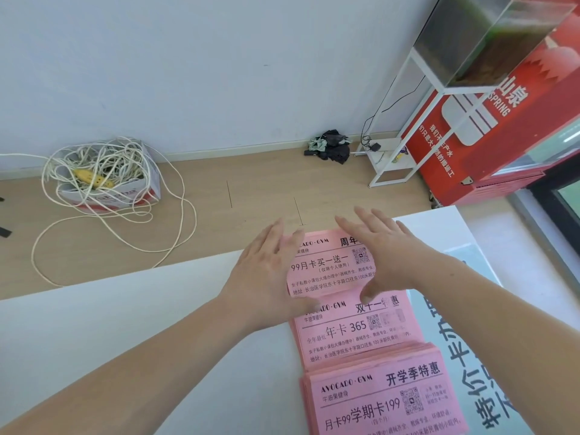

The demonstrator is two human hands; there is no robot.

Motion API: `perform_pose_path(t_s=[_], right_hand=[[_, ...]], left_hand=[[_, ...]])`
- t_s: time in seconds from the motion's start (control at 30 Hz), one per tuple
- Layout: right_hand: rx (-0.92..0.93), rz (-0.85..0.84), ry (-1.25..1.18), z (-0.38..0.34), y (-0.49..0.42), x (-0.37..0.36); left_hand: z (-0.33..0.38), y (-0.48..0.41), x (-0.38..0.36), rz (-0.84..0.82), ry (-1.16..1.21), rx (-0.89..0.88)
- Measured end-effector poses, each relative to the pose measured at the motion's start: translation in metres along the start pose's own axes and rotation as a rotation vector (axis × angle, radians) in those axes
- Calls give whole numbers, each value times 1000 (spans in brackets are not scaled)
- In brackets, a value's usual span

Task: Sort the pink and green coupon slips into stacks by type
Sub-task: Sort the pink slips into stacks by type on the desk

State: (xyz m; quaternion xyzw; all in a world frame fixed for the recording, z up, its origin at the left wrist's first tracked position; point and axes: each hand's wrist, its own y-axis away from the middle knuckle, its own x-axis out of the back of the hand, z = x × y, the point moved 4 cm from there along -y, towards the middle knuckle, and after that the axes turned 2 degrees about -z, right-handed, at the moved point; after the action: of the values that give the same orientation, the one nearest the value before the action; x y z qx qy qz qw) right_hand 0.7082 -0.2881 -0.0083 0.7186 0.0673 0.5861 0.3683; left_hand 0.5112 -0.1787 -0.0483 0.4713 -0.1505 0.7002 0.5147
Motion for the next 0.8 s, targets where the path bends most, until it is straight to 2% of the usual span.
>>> perform_pose_path(t_s=[0.13,0.3,0.6,0.8], right_hand=[[-175,-2,-279,14,14,-5],[-202,21,-515,17,23,-28],[-241,110,-484,21,20,-35],[-247,111,-515,18,21,-35]], left_hand=[[-15,29,-3,129,180,82],[-6,45,-25,91,220,73],[17,27,-21,66,1,124],[17,25,-19,48,-42,114]])
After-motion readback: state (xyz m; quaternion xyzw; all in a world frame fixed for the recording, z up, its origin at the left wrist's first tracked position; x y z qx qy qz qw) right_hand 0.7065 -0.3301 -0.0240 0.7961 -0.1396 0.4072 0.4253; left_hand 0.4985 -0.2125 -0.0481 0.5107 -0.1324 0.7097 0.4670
